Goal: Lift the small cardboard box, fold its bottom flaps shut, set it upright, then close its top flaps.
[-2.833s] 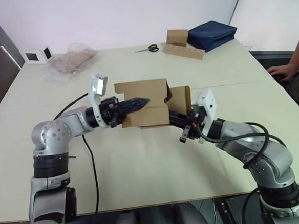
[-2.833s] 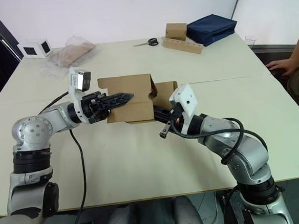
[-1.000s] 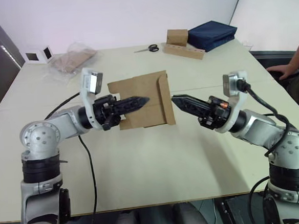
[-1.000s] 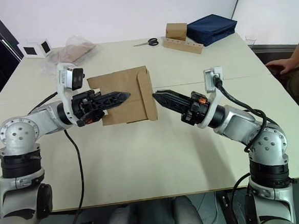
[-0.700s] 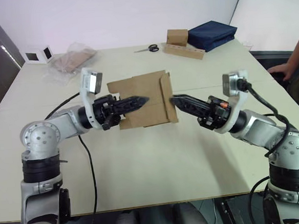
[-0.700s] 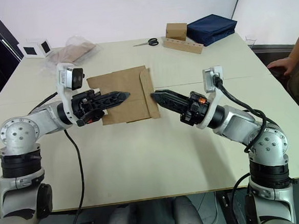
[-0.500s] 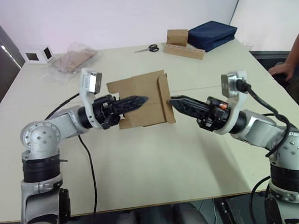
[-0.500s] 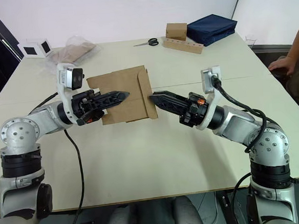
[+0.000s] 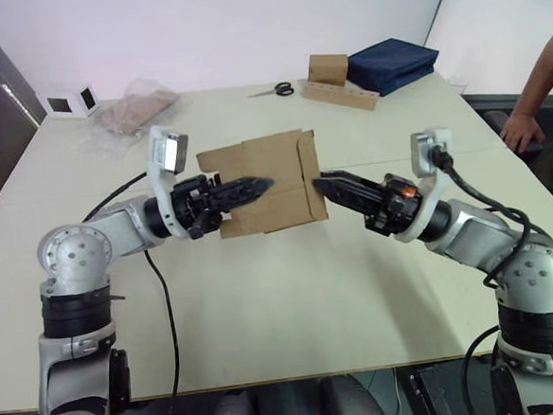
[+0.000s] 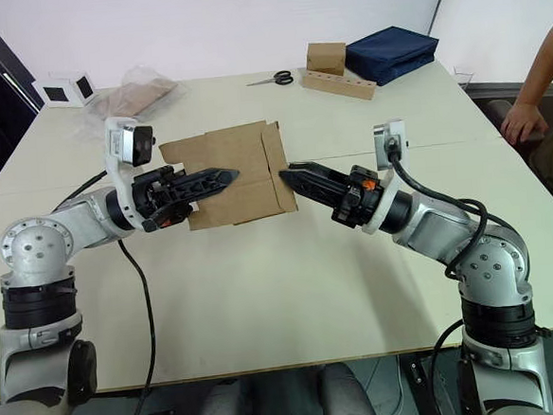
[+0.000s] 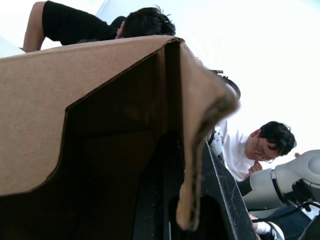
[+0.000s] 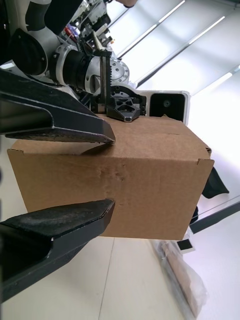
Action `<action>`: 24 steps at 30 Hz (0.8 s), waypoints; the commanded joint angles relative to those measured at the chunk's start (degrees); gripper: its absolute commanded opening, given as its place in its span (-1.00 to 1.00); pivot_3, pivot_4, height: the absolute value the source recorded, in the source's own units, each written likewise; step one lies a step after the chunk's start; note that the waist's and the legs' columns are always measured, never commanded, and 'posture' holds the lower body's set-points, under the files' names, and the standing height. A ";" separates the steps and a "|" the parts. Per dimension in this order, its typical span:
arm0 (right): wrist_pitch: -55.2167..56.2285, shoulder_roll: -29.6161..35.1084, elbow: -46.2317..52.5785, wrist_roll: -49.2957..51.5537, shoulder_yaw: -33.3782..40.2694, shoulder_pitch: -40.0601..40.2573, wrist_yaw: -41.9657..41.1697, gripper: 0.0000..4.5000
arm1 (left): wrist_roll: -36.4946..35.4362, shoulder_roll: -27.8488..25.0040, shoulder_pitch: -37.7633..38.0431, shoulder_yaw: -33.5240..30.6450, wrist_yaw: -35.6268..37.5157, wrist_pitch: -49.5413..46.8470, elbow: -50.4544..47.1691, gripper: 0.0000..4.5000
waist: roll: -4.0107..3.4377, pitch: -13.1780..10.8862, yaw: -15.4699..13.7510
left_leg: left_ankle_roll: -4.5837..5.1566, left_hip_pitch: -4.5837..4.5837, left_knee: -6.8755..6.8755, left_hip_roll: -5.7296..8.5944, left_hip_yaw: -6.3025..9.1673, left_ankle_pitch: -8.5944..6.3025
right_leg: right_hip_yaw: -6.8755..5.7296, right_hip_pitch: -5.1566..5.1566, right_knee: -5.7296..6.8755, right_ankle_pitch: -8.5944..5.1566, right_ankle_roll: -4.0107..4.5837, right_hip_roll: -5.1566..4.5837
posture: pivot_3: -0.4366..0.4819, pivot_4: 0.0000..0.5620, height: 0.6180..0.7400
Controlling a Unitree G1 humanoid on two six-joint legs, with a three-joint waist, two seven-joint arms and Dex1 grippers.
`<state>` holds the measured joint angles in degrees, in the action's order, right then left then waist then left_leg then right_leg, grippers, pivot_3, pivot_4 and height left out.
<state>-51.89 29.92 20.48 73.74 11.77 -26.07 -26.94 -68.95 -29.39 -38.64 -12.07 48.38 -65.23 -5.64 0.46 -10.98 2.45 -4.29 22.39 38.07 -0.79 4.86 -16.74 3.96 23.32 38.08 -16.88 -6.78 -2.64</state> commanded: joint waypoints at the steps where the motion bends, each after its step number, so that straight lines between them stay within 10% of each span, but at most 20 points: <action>1: 1.03 0.51 -0.02 -0.47 1.04 -1.37 -0.17 -0.23 | -0.33 -0.64 -1.00 -0.16 1.68 1.18 -1.21 -1.00 | 0.00 0.00 0.00 | 0.00 0.00 0.00 0.00 0.00 0.00 | 0.00 0.00 0.00 0.00 0.00 0.00 | -0.05 -0.47 1.00; 24: 1.12 0.29 -1.14 -2.28 0.89 -2.29 -0.79 -0.23 | -0.86 -0.21 -0.68 -0.18 0.82 1.12 -2.63 -1.00 | 0.00 0.00 -0.01 | 0.00 0.00 0.00 0.00 0.00 0.00 | 0.00 0.00 0.00 0.00 0.00 0.00 | -0.05 -0.47 1.00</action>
<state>-51.86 29.92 19.17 72.07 11.78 -27.19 -27.58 -68.23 -29.62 -38.60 -12.04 48.47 -64.68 -5.68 0.46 -10.98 2.45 -4.29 22.39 38.07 -0.79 4.87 -16.74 3.96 23.32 38.08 -16.88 -6.77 -2.65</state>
